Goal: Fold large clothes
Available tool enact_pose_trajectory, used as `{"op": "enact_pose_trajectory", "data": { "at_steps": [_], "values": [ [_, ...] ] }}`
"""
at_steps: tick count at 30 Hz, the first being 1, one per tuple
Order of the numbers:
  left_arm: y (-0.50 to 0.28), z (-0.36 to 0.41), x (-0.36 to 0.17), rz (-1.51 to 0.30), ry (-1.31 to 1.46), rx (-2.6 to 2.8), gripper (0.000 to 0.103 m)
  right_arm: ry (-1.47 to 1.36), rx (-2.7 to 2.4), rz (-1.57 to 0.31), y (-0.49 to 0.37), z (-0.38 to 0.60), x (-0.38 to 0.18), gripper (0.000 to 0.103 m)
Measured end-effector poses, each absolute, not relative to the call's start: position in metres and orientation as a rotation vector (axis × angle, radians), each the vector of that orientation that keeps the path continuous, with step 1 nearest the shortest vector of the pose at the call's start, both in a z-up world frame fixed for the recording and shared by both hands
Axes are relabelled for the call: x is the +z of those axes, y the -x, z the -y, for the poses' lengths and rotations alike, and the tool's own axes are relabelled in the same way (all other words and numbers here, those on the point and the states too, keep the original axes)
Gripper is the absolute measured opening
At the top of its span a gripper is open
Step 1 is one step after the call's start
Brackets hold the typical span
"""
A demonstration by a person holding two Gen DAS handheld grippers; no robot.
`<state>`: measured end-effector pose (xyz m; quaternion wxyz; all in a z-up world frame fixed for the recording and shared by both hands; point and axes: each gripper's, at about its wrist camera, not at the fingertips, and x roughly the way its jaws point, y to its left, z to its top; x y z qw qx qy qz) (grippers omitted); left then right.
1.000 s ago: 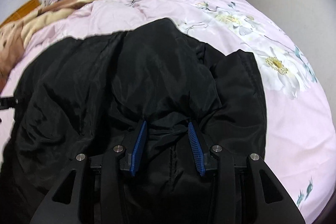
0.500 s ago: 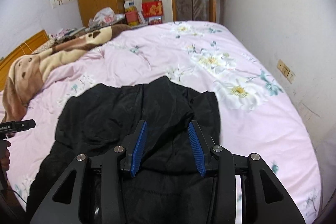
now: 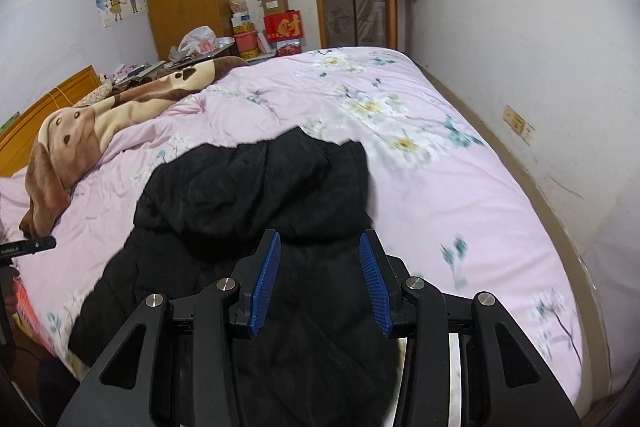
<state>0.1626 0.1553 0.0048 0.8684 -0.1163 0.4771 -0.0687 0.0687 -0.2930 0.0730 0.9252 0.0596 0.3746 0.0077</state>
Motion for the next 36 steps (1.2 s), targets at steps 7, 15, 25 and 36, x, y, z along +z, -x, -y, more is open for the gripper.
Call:
{"op": "enact_pose_trajectory", "data": {
  "at_steps": [7,15,25,36],
  "values": [
    [-0.125,-0.163,-0.030,-1.056,0.314,-0.150,0.087,-0.185,-0.043,-0.818,-0.019,0.310,0.044,0.043],
    [-0.101,-0.167,-0.081,-1.150,0.405,-0.165,0.087,-0.259,-0.046,-0.901,0.025,0.319,-0.006,0.058],
    [-0.093,-0.151,-0.124,-1.214,0.434,-0.153,0.087,-0.330,-0.043,-1.022,0.039,0.308,-0.070,0.069],
    [-0.095,-0.137,-0.135,-1.235,0.418,-0.117,0.083,-0.332,-0.015,-1.061,0.029,0.296,-0.086,0.069]
  ]
}}
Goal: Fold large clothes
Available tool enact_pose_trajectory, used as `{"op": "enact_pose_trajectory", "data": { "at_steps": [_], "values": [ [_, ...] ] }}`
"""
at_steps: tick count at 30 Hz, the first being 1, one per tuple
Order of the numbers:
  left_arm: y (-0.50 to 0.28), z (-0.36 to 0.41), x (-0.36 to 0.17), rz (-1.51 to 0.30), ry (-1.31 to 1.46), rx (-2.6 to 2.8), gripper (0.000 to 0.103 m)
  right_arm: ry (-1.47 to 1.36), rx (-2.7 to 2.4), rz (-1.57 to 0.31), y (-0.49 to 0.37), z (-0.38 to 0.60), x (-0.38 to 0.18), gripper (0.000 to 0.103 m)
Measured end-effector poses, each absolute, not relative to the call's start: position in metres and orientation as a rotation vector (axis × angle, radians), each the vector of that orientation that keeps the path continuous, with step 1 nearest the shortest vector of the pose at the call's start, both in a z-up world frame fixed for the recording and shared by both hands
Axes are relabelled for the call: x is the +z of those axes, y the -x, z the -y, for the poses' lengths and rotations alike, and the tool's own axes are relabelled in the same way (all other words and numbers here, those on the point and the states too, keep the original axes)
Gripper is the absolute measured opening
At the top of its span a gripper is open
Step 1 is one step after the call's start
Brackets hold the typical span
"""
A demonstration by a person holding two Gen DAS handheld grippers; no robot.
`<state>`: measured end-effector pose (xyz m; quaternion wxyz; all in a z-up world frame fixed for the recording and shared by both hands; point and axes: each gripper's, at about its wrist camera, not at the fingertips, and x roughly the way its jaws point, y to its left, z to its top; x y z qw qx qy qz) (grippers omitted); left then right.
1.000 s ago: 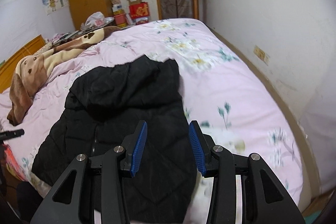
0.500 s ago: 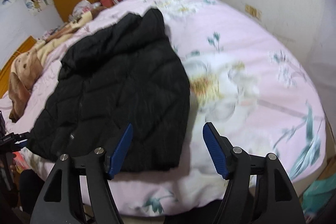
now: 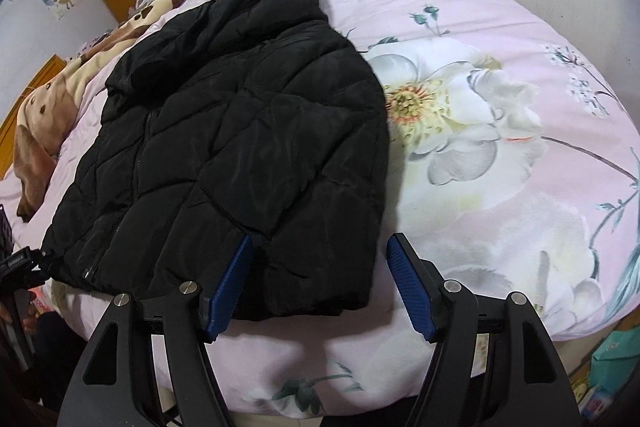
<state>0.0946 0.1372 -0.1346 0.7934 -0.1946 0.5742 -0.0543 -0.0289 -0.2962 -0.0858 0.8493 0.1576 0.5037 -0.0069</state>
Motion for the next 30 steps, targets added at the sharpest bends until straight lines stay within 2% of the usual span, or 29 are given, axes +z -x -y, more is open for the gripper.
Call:
{"op": "enact_pose_trajectory", "data": {
  "at_steps": [1,3,4,5,7,9,12,14,17,30],
  "values": [
    [-0.095,-0.136,-0.135,-1.238,0.414,-0.119,0.077,-0.324,-0.004,-1.066,0.028,0.294,-0.086,0.069],
    [-0.095,-0.136,-0.137,-1.251,0.437,-0.130,0.058,-0.309,-0.006,-1.072,0.027,0.290,-0.086,0.069],
    [-0.095,-0.136,-0.137,-1.249,0.451,-0.132,0.055,-0.309,-0.006,-1.078,0.026,0.288,-0.086,0.067],
    [-0.095,-0.136,-0.136,-1.249,0.457,-0.128,0.054,-0.317,-0.010,-1.081,0.026,0.288,-0.085,0.059],
    [-0.094,-0.134,-0.135,-1.245,0.457,-0.117,0.045,-0.318,-0.036,-1.080,0.025,0.286,-0.083,0.051],
    [-0.093,-0.134,-0.131,-1.235,0.469,-0.115,0.036,-0.312,-0.031,-1.078,0.025,0.285,-0.081,0.047],
    [-0.091,-0.134,-0.124,-1.221,0.459,-0.123,0.032,-0.288,-0.024,-1.062,0.028,0.282,-0.075,0.038],
    [-0.090,-0.130,-0.117,-1.206,0.436,-0.128,0.029,-0.282,-0.023,-1.053,0.030,0.281,-0.070,0.027],
    [-0.088,-0.125,-0.105,-1.176,0.423,-0.140,0.026,-0.264,-0.021,-1.025,0.035,0.279,-0.061,0.019],
    [-0.058,-0.143,-0.052,-1.064,0.471,-0.213,0.022,-0.258,0.049,-0.918,0.075,0.280,-0.009,0.015]
  ]
}}
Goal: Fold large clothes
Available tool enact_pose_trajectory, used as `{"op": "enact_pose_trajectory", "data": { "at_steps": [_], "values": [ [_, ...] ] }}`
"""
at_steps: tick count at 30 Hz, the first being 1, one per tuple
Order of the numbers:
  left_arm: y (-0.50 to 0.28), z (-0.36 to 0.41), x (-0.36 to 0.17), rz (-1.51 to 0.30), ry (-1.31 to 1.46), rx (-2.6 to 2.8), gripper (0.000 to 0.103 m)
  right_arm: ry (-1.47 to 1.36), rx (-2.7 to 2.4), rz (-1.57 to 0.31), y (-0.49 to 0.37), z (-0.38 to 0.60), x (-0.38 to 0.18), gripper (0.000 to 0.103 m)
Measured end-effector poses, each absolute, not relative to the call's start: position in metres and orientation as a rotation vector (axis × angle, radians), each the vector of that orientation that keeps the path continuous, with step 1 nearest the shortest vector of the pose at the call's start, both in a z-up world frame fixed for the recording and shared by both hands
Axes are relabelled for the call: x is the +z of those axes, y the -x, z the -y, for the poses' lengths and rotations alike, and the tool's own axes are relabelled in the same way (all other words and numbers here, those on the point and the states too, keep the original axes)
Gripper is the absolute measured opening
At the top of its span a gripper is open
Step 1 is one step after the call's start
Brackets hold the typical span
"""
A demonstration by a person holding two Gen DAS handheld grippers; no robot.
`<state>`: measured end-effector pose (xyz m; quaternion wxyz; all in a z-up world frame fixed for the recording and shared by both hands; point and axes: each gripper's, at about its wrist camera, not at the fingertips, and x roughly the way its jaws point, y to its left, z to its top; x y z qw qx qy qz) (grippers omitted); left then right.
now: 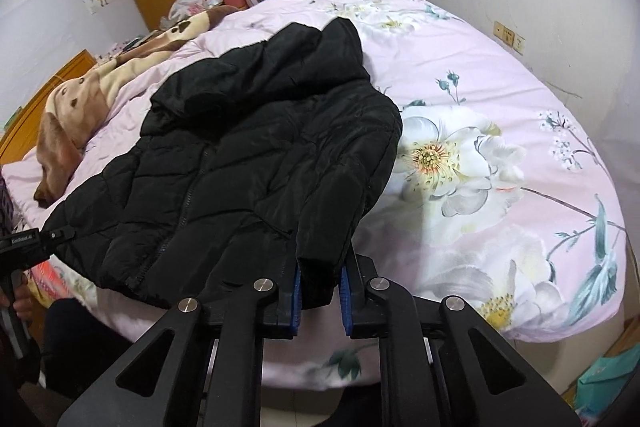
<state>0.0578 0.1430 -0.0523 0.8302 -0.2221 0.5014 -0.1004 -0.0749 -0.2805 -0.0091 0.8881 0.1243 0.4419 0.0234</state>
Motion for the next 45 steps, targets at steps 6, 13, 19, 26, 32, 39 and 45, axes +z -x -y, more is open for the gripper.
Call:
{"op": "enact_pose_trajectory", "data": {
  "at_steps": [6,13,19,26,32,39,45],
  "values": [
    [-0.029,-0.156,-0.021,-1.022,0.476,-0.243,0.021,-0.243,0.086,-0.879,0.105,0.281,0.022,0.014],
    [-0.035,-0.162,0.011,-0.979,0.490,-0.254,0.021,-0.233,0.113,-0.833,0.096,0.281,0.058,0.014],
    [-0.079,-0.161,0.029,-0.960,0.497,-0.238,0.021,-0.201,0.106,-0.801,0.052,0.275,0.080,0.014],
    [-0.141,-0.152,0.058,-0.914,0.483,-0.224,0.021,-0.172,0.083,-0.781,-0.004,0.273,0.103,0.013],
    [-0.203,-0.151,0.070,-0.906,0.495,-0.178,0.021,-0.191,0.050,-0.791,-0.060,0.285,0.112,0.013],
    [-0.269,-0.149,0.068,-0.938,0.505,-0.143,0.021,-0.181,0.025,-0.820,-0.121,0.292,0.109,0.013],
    [-0.335,-0.149,0.045,-1.018,0.525,-0.090,0.021,-0.214,0.018,-0.893,-0.186,0.303,0.092,0.013]
  ]
}}
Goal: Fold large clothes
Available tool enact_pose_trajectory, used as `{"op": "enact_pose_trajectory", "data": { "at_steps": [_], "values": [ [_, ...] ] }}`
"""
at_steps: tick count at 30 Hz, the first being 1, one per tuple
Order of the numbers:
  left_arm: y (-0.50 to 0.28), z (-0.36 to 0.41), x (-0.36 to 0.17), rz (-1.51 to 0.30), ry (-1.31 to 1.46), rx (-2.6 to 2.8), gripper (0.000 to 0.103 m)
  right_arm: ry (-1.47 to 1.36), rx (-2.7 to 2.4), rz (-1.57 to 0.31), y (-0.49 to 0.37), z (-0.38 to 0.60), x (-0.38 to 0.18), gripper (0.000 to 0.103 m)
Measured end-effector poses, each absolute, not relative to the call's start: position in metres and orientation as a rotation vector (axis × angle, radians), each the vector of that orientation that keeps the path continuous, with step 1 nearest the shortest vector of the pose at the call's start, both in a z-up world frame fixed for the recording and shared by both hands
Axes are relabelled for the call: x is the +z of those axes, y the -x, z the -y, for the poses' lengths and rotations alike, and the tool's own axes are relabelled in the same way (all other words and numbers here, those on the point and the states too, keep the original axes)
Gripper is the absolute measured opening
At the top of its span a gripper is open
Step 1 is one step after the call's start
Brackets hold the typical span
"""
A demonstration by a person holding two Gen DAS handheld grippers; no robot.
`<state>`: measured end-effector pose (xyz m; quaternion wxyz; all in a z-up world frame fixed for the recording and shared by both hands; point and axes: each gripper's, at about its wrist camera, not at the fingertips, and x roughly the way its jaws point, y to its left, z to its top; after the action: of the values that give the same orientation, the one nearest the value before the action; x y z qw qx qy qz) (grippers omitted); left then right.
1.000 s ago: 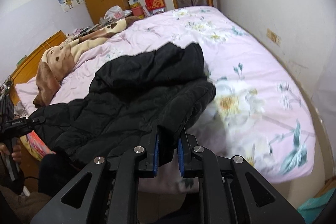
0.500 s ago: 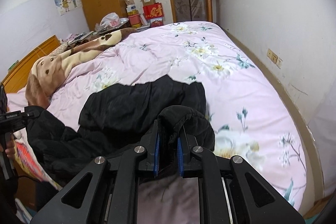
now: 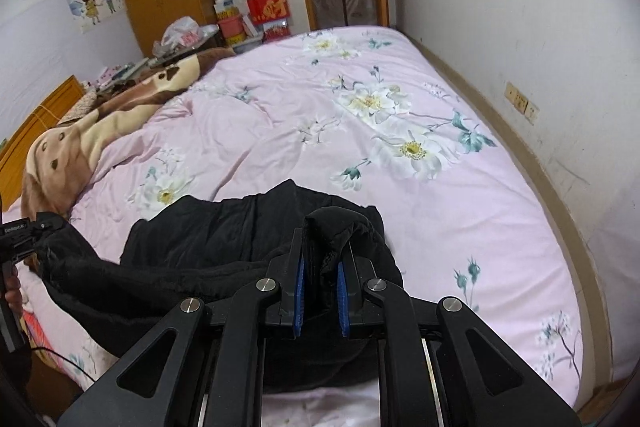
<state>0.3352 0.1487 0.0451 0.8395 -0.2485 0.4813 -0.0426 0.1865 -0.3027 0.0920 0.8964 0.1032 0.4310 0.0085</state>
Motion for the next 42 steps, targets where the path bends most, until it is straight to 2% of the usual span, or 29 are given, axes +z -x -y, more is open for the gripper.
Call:
{"op": "enact_pose_trajectory", "data": {
  "at_steps": [8,11,13,15,17,21,26,29,33,35,42],
  "values": [
    [-0.403,-0.140,0.002,-1.129,0.542,-0.038,0.022,-0.249,-0.005,-1.009,-0.256,0.310,0.055,0.013],
    [-0.420,-0.146,-0.010,-1.154,0.601,-0.026,0.028,-0.311,-0.021,-1.048,-0.277,0.318,0.042,0.014],
    [-0.422,-0.151,-0.009,-1.127,0.648,-0.064,0.039,-0.392,-0.021,-1.055,-0.284,0.328,0.038,0.017],
    [-0.420,-0.163,-0.002,-1.049,0.705,-0.134,0.067,-0.437,-0.011,-1.045,-0.287,0.334,0.038,0.022],
    [-0.413,-0.177,0.012,-0.949,0.731,-0.171,0.076,-0.448,0.005,-1.003,-0.285,0.339,0.041,0.032],
    [-0.408,-0.204,0.023,-0.888,0.733,-0.195,0.077,-0.378,0.017,-0.930,-0.275,0.344,0.050,0.037],
    [-0.400,-0.204,0.005,-0.957,0.598,-0.276,0.078,-0.306,0.082,-0.873,-0.258,0.355,0.051,0.054],
    [-0.399,-0.194,-0.016,-1.030,0.533,-0.331,0.083,-0.258,0.117,-0.915,-0.255,0.362,0.033,0.061],
    [-0.402,-0.172,-0.038,-1.074,0.417,-0.358,0.083,-0.232,0.157,-0.984,-0.259,0.364,0.003,0.065],
    [-0.409,-0.162,-0.049,-1.106,0.394,-0.366,0.083,-0.253,0.200,-1.000,-0.265,0.363,-0.011,0.073],
    [-0.431,-0.140,-0.077,-1.194,0.347,-0.293,0.083,-0.266,0.249,-1.063,-0.295,0.349,-0.040,0.073]
  ]
}}
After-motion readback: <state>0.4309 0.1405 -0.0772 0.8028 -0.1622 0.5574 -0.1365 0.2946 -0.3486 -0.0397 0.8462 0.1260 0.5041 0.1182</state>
